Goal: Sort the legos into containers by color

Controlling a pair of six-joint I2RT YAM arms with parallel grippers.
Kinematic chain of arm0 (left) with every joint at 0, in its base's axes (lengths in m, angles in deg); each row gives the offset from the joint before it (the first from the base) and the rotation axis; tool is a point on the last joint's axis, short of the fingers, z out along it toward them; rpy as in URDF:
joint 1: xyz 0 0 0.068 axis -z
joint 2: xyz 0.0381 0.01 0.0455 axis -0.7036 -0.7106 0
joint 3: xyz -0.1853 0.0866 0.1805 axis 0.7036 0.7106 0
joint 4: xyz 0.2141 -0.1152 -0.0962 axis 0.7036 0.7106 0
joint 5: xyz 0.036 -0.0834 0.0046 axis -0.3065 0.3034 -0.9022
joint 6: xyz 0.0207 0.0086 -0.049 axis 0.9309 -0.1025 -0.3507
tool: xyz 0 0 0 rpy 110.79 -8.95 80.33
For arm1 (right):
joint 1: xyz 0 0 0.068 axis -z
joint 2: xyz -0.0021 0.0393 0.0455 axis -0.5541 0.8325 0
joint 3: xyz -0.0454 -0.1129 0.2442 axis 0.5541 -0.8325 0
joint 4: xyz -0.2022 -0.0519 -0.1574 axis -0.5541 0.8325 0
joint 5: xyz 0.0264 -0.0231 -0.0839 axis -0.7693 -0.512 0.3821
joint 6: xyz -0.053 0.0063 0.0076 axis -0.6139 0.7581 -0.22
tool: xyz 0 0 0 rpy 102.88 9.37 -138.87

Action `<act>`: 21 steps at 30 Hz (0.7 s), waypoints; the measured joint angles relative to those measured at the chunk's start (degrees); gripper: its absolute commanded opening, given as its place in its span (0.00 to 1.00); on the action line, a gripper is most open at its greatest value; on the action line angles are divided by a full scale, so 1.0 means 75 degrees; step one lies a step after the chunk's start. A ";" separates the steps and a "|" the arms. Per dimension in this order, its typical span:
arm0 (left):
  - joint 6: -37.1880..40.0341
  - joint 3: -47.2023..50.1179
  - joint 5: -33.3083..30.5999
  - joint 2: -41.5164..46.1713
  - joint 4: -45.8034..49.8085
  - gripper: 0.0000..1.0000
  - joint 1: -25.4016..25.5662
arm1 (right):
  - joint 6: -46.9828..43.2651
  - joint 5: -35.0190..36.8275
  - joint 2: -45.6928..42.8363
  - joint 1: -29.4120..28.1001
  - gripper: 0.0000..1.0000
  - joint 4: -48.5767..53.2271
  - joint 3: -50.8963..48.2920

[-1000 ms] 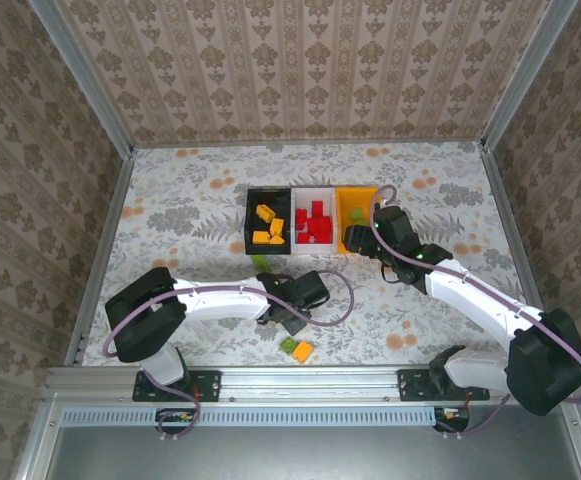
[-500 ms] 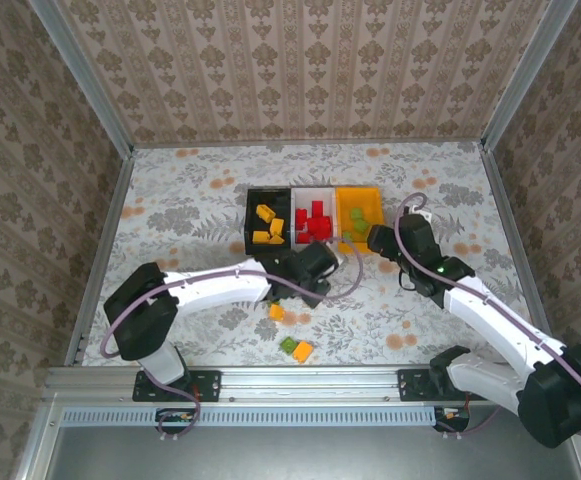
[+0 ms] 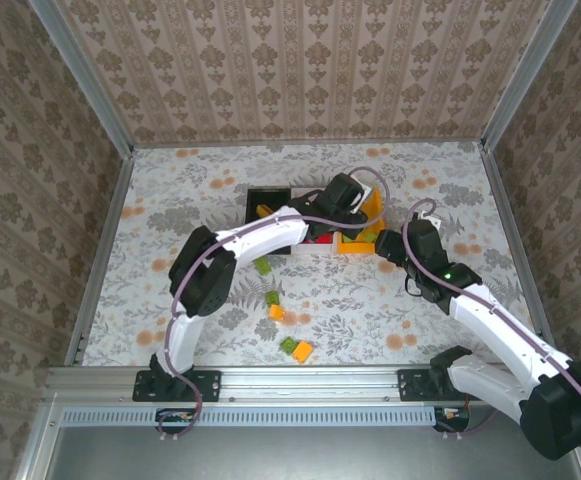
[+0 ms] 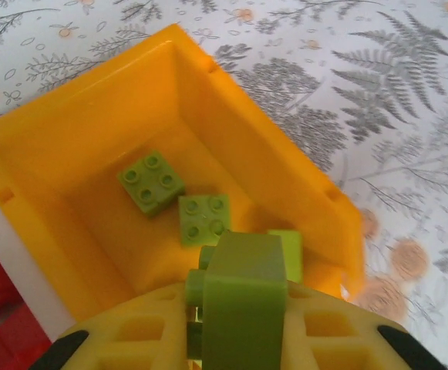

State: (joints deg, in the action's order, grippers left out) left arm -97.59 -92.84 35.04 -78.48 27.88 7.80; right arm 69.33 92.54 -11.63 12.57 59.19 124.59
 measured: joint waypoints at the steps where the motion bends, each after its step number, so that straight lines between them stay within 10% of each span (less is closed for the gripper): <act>1: -0.0032 -0.0166 0.0015 -0.0140 0.0073 0.39 -0.0061 | 0.0000 -0.0003 -0.0029 0.0006 0.81 0.0035 0.0000; 14: -0.0906 0.1198 0.0367 0.1582 -0.0554 0.99 -0.0478 | -0.0586 -0.0833 -0.0050 -0.0542 0.81 0.0207 -0.0149; 21: -0.1265 0.3783 0.0152 0.5138 -0.1072 1.00 -0.0711 | -0.1358 -0.1667 0.1040 -0.3083 0.82 0.0300 -0.0079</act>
State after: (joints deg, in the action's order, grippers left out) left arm -107.08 -64.47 36.17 -39.95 19.84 2.46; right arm 59.15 80.04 -3.83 -10.56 61.44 124.00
